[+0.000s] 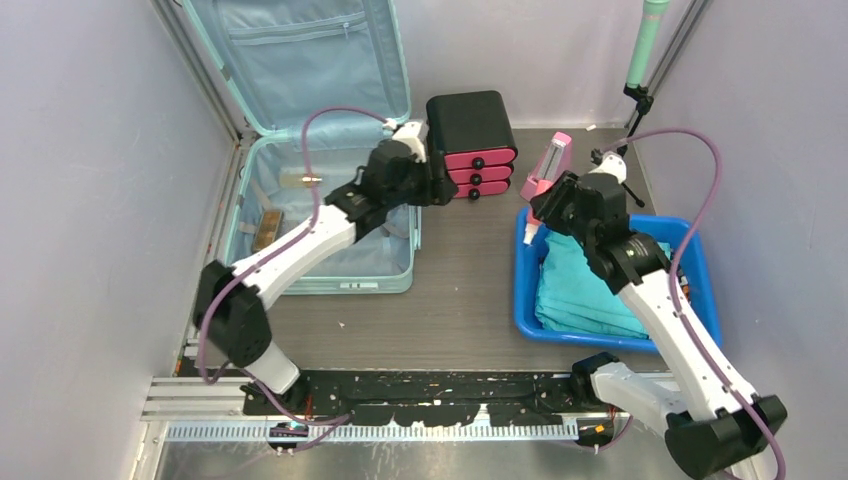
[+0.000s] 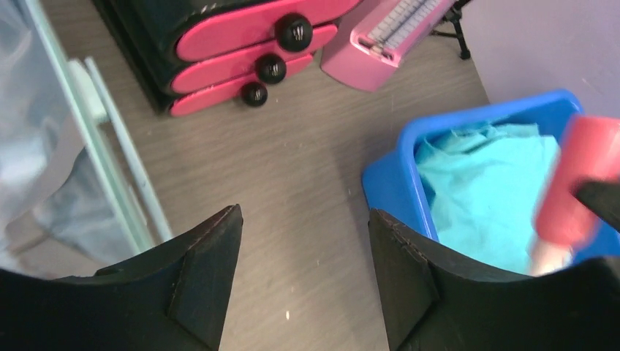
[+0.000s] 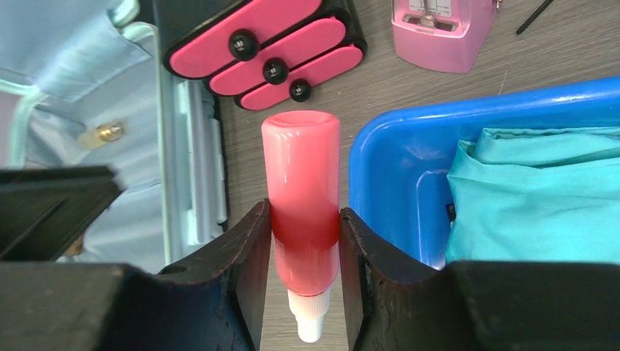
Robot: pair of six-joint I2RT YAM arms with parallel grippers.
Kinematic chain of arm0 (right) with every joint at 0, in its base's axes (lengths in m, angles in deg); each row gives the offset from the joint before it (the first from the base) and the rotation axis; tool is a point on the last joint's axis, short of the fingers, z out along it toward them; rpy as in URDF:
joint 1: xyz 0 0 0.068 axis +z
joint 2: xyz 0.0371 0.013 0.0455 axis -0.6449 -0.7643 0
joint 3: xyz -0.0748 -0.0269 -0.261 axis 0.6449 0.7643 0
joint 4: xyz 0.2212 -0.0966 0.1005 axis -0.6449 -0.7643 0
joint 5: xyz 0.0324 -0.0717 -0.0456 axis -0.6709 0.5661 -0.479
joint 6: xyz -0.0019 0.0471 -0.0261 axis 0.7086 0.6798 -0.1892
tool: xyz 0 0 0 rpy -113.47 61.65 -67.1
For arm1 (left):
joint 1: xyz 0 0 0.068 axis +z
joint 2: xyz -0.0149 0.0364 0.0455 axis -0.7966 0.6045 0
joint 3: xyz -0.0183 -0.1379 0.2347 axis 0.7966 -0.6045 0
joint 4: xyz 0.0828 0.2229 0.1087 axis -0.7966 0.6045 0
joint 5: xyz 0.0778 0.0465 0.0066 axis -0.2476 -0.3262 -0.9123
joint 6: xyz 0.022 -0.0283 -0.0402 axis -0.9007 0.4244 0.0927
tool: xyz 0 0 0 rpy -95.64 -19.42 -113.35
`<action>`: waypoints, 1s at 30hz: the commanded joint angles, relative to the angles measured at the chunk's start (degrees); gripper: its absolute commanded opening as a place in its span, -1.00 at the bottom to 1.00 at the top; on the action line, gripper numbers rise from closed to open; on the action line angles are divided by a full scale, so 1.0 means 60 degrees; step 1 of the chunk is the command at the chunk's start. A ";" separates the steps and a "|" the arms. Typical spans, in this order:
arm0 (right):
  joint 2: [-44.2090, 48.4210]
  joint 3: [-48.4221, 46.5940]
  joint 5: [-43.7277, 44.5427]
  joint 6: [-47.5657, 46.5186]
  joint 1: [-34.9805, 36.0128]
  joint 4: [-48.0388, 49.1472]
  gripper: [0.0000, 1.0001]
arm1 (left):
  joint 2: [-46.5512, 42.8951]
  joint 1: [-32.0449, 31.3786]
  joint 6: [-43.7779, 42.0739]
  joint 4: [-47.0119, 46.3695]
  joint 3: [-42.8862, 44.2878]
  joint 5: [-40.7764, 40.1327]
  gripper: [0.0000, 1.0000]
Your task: Open, take out, and arrange the luggage
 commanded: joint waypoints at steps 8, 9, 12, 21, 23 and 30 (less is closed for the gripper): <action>0.2244 0.0945 -0.0716 0.0288 -0.0027 0.0614 -0.65 | 0.4152 -0.0678 0.0297 -0.4279 0.2379 -0.2312 0.19; 0.2313 0.1064 -0.0826 0.0308 -0.0030 0.0661 -0.65 | 0.4469 -0.0678 0.0278 -0.4264 0.2690 -0.2341 0.19; 0.2530 0.1216 -0.1045 0.0396 -0.0022 0.0751 -0.65 | 0.5215 -0.0679 0.0106 -0.4367 0.3376 -0.2313 0.18; 0.2686 0.1259 -0.1066 0.0023 -0.0023 0.0682 -0.65 | 0.6178 -0.0679 -0.0005 -0.4695 0.4185 -0.2630 0.16; 0.2682 0.1252 -0.1062 -0.0004 -0.0029 0.0682 -0.64 | 0.6179 -0.0679 -0.0029 -0.4828 0.4085 -0.2644 0.11; 0.2663 0.1311 -0.1084 0.0058 -0.0029 0.0730 -0.65 | 0.5707 -0.0691 0.0475 -0.5383 0.3243 -0.2216 -0.40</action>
